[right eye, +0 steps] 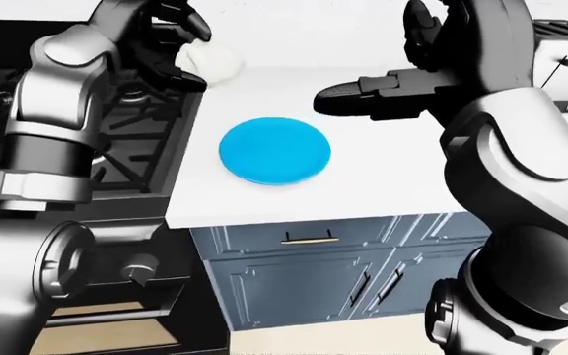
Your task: Pick the dumpling from the pan and place it on the plate.
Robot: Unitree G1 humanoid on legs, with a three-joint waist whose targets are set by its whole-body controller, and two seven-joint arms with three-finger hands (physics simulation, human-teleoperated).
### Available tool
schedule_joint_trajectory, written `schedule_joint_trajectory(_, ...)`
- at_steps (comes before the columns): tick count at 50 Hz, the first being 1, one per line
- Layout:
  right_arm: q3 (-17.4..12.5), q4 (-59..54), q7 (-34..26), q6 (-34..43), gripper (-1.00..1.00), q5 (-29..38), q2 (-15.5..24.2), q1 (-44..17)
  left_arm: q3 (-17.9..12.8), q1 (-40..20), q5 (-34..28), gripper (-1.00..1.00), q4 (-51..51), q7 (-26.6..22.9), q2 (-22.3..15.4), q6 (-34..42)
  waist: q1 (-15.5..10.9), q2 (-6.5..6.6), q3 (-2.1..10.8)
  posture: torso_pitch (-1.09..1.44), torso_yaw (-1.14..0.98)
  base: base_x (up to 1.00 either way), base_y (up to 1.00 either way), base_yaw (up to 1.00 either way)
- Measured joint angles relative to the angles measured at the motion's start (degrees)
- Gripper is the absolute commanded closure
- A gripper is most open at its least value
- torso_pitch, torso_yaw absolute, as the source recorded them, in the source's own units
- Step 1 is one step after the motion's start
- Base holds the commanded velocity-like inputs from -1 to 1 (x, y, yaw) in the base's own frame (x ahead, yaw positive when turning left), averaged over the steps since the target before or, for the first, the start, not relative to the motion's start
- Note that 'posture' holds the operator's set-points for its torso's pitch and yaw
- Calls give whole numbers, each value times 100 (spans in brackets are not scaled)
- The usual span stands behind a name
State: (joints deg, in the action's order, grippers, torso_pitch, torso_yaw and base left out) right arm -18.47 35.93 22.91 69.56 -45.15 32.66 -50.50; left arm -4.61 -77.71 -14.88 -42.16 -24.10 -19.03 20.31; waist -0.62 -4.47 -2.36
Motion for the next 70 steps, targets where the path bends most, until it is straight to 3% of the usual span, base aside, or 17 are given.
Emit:
schedule_joint_trajectory(4,-2,-90,48,66,-100,61,-10,39,109,39,30,58,-84,-80,79,0,19,107,-20,0,0,0,-11,0)
schedule_joint_trajectory(14,44,-42,8,-3,-100,85,-45,-1,12,-87,8,58,-50,-51,-34,-36,-36,655,22,0,0,0,-11,0)
schedule_joint_trajectory(15,76,-22,-7,-17,-100,85,-78,35,-7,-56,7,57,-45,-42,-52,-45,-71,587,1,0,0,0,-12,0)
schedule_joint_trajectory(18,170,-30,-71,28,-100,39,-94,75,-48,114,-17,57,-62,-9,-63,4,-65,599,20,0,0,0,-11,0)
schedule_joint_trajectory(20,124,-34,-79,50,-100,37,-77,42,-25,153,-26,55,-36,-2,-35,60,-37,528,31,0,0,0,-11,0)
schedule_joint_trajectory(25,85,21,-81,-25,-100,108,-65,20,-20,111,-2,56,22,1,-29,29,-40,209,7,0,0,0,-11,0)
schedule_joint_trajectory(28,84,0,-102,-34,-100,125,-55,26,-28,74,2,56,21,27,-20,-16,-56,-84,56,0,0,0,-11,0)
schedule_joint_trajectory(31,-16,-27,-74,17,-100,176,-60,126,73,113,35,57,21,-11,92,-22,16,37,-33,0,0,0,-11,0)
schedule_joint_trajectory(39,-14,27,-50,42,-100,158,-54,30,22,77,42,57,117,-20,25,21,-34,401,-30,0,0,0,-11,0)
schedule_joint_trajectory(43,3,5,-47,48,-100,150,-65,-6,15,26,45,57,110,-9,3,15,-29,659,19,0,0,0,-11,0)
schedule_joint_trajectory(44,35,20,-49,51,-100,138,-101,10,-3,54,44,57,118,-6,-21,12,-63,589,-4,0,0,0,-12,0)
schedule_joint_trajectory(50,87,18,-81,88,-100,70,-95,12,-17,138,0,58,8,-1,-44,119,-24,481,30,0,0,0,-11,0)
schedule_joint_trajectory(54,69,55,-77,-11,-100,119,-94,6,-26,75,20,58,82,-6,-55,67,-67,210,-40,0,0,0,-5,0)
schedule_joint_trajectory(56,59,50,-81,-77,-100,160,-90,9,-31,0,30,58,125,6,-51,18,-130,-23,-89,0,0,0,0,0)
schedule_joint_trajectory(58,43,24,-71,-72,-100,198,-116,103,0,54,54,58,141,3,14,-48,-59,146,-191,0,0,0,0,0)
schedule_joint_trajectory(62,77,-68,-52,35,-100,238,-152,97,82,135,62,58,-11,-65,52,28,-17,373,-181,0,0,0,0,0)
schedule_joint_trajectory(70,60,16,-99,-3,-100,233,-139,25,-7,131,41,58,39,-10,-34,31,-30,230,-104,0,0,0,0,0)
